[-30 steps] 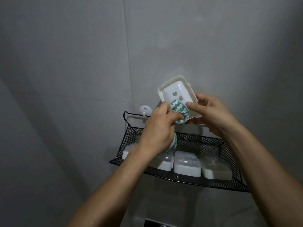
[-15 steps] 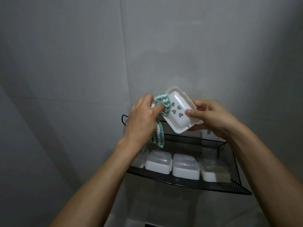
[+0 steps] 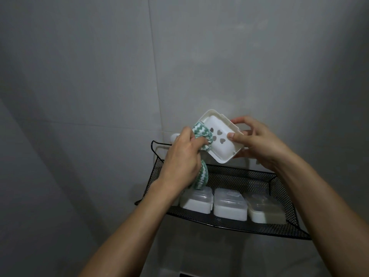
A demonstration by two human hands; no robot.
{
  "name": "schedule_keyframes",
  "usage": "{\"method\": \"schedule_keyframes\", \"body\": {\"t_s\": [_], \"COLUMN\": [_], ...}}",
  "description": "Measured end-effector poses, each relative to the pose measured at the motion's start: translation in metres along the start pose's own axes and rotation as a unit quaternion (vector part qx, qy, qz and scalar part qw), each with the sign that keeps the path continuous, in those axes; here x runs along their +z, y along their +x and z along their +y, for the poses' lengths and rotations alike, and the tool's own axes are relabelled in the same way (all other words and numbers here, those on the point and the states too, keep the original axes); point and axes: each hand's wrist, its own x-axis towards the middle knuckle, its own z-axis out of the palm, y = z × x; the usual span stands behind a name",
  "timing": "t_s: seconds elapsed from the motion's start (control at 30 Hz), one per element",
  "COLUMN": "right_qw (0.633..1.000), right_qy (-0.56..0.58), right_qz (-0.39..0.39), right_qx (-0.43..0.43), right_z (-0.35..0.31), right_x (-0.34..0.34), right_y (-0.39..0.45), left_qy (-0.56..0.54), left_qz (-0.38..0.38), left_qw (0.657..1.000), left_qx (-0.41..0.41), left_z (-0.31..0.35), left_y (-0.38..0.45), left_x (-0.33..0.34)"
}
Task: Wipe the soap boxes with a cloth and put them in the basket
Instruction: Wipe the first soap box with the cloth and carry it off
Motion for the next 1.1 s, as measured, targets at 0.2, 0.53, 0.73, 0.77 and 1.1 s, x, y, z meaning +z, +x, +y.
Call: {"method": "schedule_keyframes", "body": {"t_s": [0.2,0.53,0.73,0.77,1.1], "right_qw": [1.0,0.998,0.997,0.997,0.993], "right_qy": [-0.021,-0.058,-0.055,-0.05,-0.039], "right_qz": [0.013,0.001,0.017,0.02,0.085], "right_qx": [-0.011,-0.038,-0.046,-0.046,-0.071], "right_z": [-0.007,-0.015,-0.011,-0.01,-0.005], "right_x": [-0.003,0.005,0.001,0.0,0.003], "right_y": [0.002,0.0,-0.003,-0.003,0.0], "left_qy": [-0.049,-0.012,0.098,0.107,0.134], "left_qz": [0.069,0.035,0.038,0.035,0.034], "left_qw": [0.996,0.994,0.988,0.988,0.99], "left_qx": [-0.023,0.098,0.111,0.105,-0.011], "left_z": [0.001,0.019,0.009,0.007,0.02], "left_y": [0.005,0.02,0.022,0.022,0.01], "left_x": [-0.018,-0.019,-0.008,-0.007,0.003]}}
